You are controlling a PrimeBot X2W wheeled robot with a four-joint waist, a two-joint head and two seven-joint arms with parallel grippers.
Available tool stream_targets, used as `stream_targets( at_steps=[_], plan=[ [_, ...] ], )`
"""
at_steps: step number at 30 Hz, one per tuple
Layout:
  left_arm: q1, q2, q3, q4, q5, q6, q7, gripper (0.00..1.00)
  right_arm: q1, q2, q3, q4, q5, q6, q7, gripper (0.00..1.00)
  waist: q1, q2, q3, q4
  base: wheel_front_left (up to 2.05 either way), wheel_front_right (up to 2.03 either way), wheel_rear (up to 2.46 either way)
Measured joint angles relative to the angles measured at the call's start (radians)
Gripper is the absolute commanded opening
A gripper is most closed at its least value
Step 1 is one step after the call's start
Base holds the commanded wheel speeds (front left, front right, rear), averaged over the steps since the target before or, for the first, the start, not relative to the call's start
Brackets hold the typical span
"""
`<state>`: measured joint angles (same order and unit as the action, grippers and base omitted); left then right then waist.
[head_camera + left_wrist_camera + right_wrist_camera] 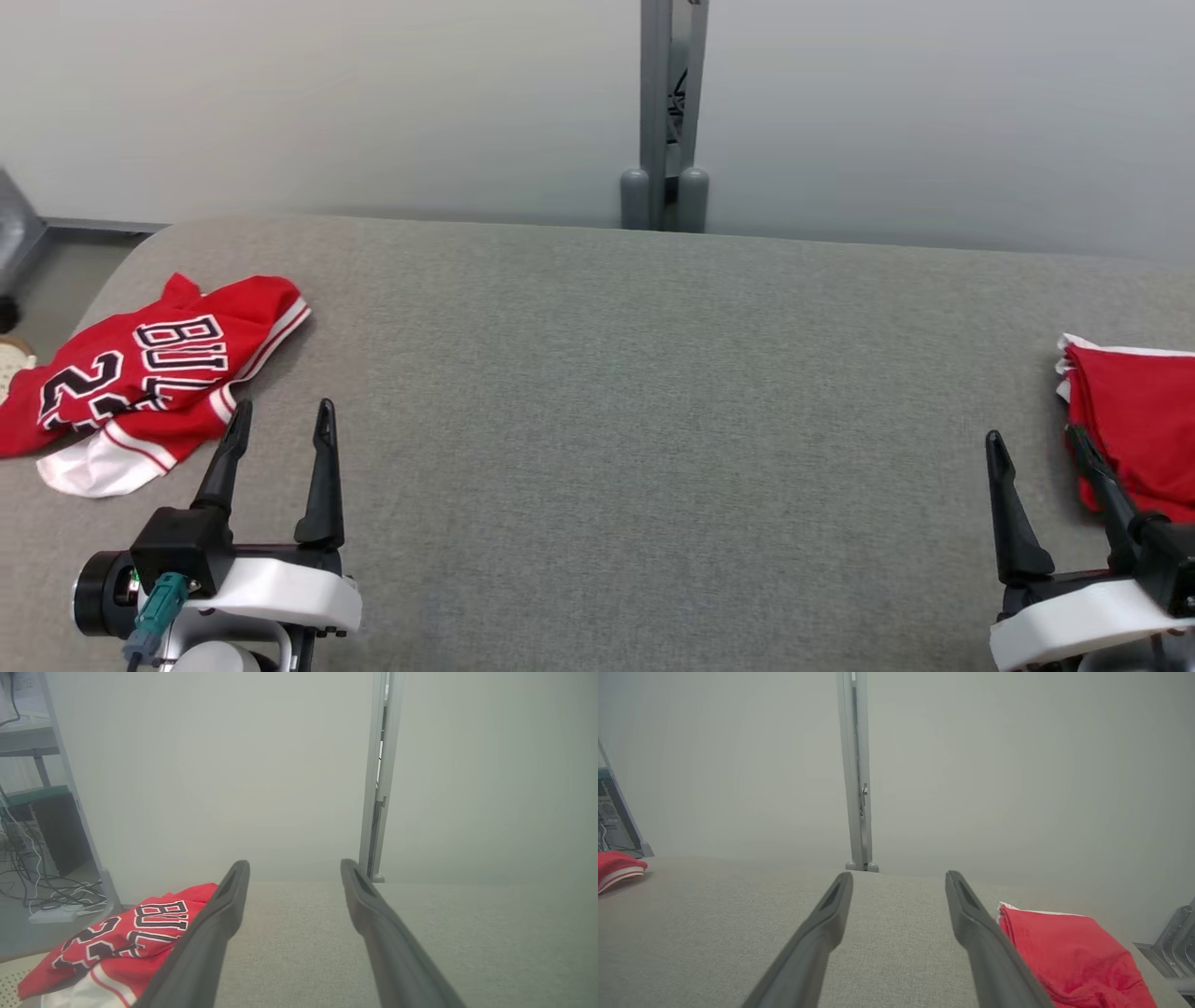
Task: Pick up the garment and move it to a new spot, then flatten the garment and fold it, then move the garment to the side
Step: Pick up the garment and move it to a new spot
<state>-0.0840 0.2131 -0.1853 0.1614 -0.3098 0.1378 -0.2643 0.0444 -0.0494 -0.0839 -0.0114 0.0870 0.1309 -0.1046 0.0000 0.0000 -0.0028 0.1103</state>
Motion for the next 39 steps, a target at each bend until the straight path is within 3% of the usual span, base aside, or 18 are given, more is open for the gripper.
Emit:
stream_targets(
  at_steps=[21,28,39],
  plan=[
    [0.041,-0.031,0.109,-0.002,0.007,-0.018,0.000,1.00,-0.003,0.000,0.103,0.010,0.038,0.000,0.002,1.00,0.0000,0.0000,-0.037,0.332,0.00,0.00,0.00],
    [0.047,-0.039,0.118,0.002,0.019,-0.024,0.000,1.00,-0.002,0.000,0.102,0.015,0.039,0.000,0.002,1.00,0.0000,0.0000,-0.051,0.370,0.00,0.00,0.00],
    [0.047,-0.043,0.128,0.009,0.038,-0.027,0.000,1.00,-0.002,0.000,0.110,0.022,0.042,0.000,0.002,1.00,0.0000,0.0000,-0.053,0.367,0.00,0.00,0.00]
  ],
)
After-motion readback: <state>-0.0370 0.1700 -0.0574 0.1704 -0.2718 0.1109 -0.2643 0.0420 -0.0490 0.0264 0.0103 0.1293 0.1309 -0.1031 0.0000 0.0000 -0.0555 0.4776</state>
